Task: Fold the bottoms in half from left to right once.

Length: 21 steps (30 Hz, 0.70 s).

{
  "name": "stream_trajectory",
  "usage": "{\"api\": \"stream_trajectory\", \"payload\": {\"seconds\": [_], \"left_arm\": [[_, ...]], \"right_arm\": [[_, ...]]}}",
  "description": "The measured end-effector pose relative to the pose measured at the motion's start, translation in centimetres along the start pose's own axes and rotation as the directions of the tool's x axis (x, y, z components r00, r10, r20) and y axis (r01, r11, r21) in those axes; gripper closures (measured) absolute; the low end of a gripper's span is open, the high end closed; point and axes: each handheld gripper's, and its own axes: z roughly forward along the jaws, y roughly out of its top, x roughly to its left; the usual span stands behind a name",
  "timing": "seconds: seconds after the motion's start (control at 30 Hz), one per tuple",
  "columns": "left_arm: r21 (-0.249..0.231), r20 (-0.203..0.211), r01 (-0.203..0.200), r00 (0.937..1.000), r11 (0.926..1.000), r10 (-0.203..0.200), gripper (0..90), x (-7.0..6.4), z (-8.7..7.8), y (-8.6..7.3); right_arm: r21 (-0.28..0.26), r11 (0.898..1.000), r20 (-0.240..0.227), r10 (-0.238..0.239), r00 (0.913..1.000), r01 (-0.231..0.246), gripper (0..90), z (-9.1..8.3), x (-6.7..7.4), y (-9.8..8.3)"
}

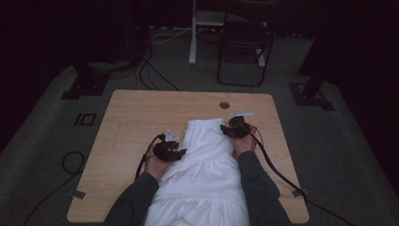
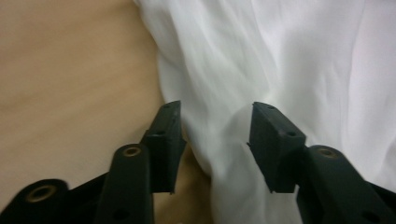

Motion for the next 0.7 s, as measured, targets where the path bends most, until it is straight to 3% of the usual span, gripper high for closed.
{"api": "stream_trajectory", "payload": {"seconds": [0.1,0.17,0.37,0.43,0.57,0.7], "left_arm": [[-0.037,0.003,0.017,0.9998,0.9992,-0.017,47.9,0.4,0.2,1.9],[-0.036,0.007,0.036,0.9993,0.9987,-0.036,44.3,0.7,1.3,3.1],[0.007,-0.009,0.115,0.9934,0.9934,-0.115,35.6,1.7,5.4,3.8],[0.022,-0.012,0.120,0.9927,0.9925,-0.120,35.4,1.8,6.2,3.4],[0.018,-0.018,0.102,0.9946,0.9946,-0.102,36.5,1.6,6.0,2.9],[0.023,-0.030,0.069,0.9972,0.9973,-0.068,45.2,0.8,5.5,2.4]], "right_arm": [[0.009,1.000,-0.034,0.013,0.9993,-0.013,48.2,-0.1,-0.1,-0.2],[0.041,0.999,-0.043,0.016,0.9989,-0.015,46.9,0.6,0.0,-0.6],[0.085,0.995,-0.037,0.056,0.9977,-0.053,43.6,2.1,0.2,-2.0],[0.071,0.996,-0.031,0.047,0.9984,-0.045,44.4,2.2,0.3,-2.3],[0.068,0.998,0.005,0.001,1.0000,-0.001,49.7,1.8,1.0,-2.8],[0.052,0.999,0.022,-0.012,0.9997,0.010,53.4,1.1,1.7,-3.7]]}}
